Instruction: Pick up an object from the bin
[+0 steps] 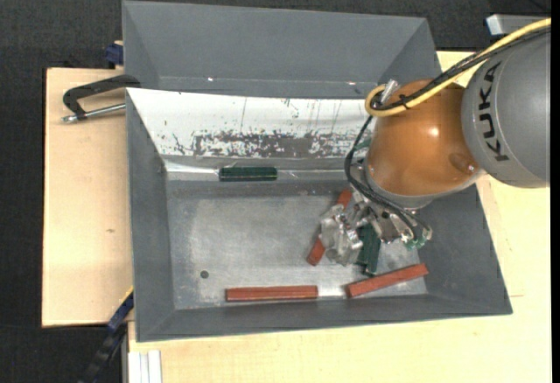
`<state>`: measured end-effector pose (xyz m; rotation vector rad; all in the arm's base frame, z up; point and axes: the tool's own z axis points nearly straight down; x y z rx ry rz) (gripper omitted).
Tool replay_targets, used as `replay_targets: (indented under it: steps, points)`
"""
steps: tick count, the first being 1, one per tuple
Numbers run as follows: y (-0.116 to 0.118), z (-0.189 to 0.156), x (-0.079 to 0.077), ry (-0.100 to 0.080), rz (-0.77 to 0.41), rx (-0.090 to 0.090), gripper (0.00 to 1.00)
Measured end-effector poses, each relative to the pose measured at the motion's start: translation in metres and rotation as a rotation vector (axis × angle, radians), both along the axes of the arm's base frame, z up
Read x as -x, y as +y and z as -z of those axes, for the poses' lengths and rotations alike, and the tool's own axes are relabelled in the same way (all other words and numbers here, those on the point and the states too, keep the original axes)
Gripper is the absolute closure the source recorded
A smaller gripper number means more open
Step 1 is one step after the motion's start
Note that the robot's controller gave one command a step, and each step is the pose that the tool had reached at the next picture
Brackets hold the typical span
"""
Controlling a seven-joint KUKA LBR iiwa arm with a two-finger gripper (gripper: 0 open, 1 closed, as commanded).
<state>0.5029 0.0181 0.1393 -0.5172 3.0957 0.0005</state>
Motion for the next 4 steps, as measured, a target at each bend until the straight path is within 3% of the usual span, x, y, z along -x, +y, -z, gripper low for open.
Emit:
replay_targets:
  steps: [1,2,3,4]
  points:
    - [-0.005,0.049,-0.002,0.003,-0.155,0.000,0.00]
    - [-0.005,0.049,-0.002,0.003,-0.155,0.000,0.00]
    - [-0.009,0.069,-0.049,-0.002,-0.289,-0.001,1.00]
    - [-0.009,0.069,-0.049,-0.002,-0.288,-0.001,1.00]
